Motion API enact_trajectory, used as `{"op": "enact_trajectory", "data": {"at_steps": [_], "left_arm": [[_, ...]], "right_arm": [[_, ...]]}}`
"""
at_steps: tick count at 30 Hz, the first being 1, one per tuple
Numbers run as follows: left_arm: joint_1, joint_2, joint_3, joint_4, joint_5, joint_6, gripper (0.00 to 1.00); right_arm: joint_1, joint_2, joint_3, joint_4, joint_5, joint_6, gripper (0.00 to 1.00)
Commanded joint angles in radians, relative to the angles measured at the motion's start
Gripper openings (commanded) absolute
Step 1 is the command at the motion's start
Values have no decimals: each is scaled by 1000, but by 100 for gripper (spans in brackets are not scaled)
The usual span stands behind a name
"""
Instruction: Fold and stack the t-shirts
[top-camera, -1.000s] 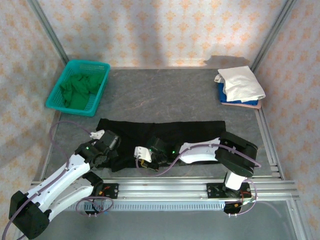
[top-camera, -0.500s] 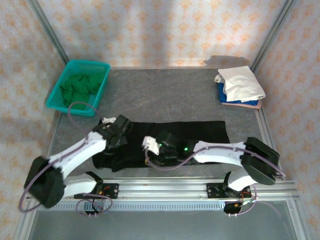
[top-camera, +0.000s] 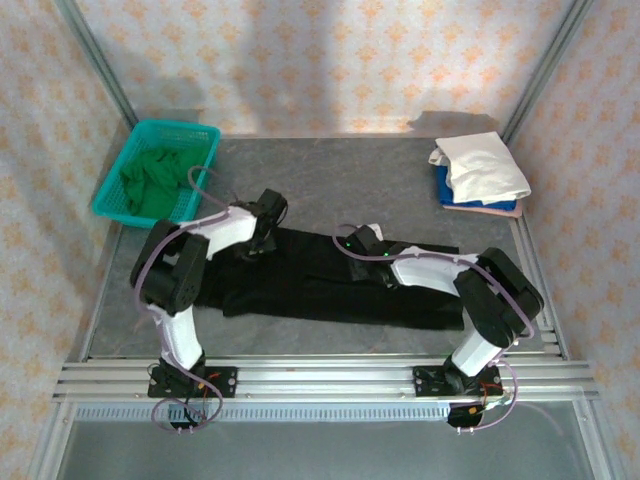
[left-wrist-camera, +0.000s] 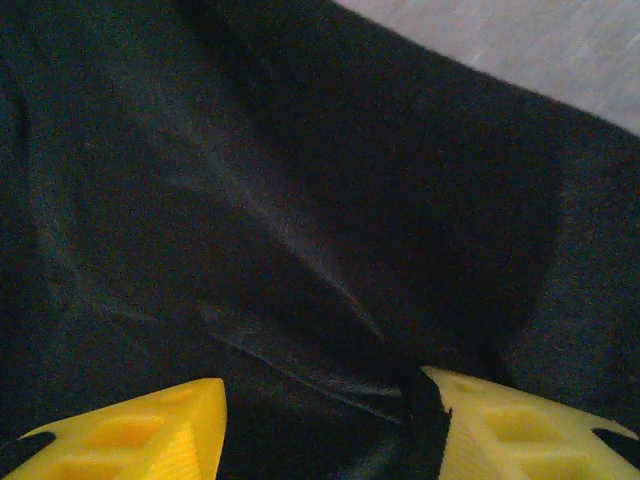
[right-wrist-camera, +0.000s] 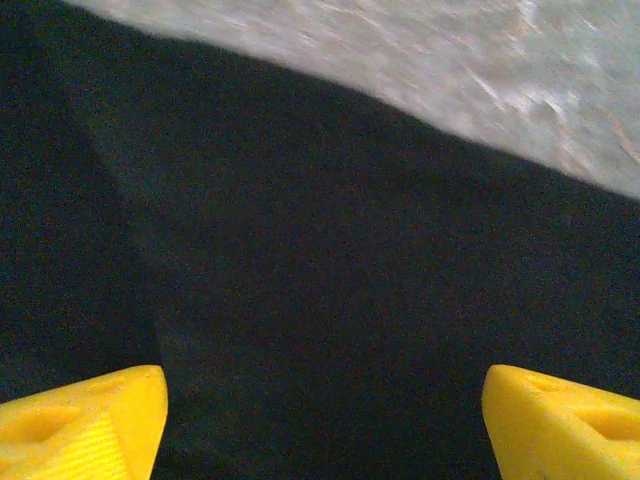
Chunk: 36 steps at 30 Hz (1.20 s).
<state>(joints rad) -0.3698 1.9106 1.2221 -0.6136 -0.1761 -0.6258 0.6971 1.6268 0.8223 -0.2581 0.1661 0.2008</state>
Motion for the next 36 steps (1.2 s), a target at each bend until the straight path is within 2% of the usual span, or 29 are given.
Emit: {"op": "enact_trajectory", "data": {"at_steps": [1, 7, 11, 14, 17, 19, 21, 24, 26, 31, 34, 36], "left_arm": [[11, 143, 144, -16, 47, 65, 53], [40, 452, 620, -149, 133, 140, 52], [58, 686, 1037, -235, 225, 176, 51], [58, 883, 1380, -288, 376, 188, 50], [60, 988, 1551, -186, 509, 147, 49], [59, 981, 1551, -111, 577, 130, 50], [59, 945, 1551, -115, 604, 146, 51], [59, 841, 1514, -183, 600, 206, 59], [60, 727, 1406, -180, 571, 231, 69], [57, 464, 1012, -31, 523, 222, 76], [57, 443, 895, 10, 504, 206, 76], [57, 486, 904, -5, 500, 198, 75]], "right_arm": [[-21, -13, -31, -98, 63, 118, 83], [-38, -18, -1, -149, -32, 208, 89], [-36, -35, -17, -151, -91, 256, 89], [-27, -50, -29, -145, -149, 302, 89], [25, -47, -22, -136, -197, 344, 89], [56, -56, -8, -155, -202, 361, 89], [66, -88, -10, -159, -212, 364, 89], [65, -147, -23, -198, -117, 365, 87], [66, -153, -18, -224, -69, 355, 85], [89, -88, -30, -206, -74, 395, 82], [120, -70, -59, -152, -94, 441, 82], [154, -54, -60, -122, -114, 469, 81]]}}
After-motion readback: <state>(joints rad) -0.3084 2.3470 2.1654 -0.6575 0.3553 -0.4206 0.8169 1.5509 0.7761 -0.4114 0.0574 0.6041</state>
